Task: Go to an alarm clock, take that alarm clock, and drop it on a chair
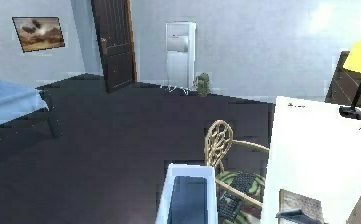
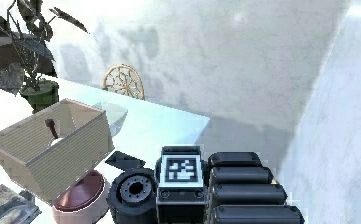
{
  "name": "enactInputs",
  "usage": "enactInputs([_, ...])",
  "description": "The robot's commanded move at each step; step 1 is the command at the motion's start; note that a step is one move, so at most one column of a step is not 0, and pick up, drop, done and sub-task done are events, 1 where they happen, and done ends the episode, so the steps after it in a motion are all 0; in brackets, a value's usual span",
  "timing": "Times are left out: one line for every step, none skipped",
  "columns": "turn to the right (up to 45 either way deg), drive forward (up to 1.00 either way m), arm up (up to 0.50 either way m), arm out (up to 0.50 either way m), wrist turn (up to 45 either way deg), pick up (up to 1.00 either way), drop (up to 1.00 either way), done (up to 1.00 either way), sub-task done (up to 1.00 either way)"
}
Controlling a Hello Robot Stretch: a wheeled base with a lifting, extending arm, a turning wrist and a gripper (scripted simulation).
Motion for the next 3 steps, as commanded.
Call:
enactInputs([0.0, 0.00, 0.00, 0.14, 0.0, 0.00, 0.00, 0.00, 0.00])
enactInputs([0.0, 0.00, 0.00, 0.00, 45.0, 0.00, 0.00, 0.00, 0.00])
enactInputs([0.0, 0.00, 0.00, 0.00, 45.0, 0.00, 0.00, 0.00, 0.00])
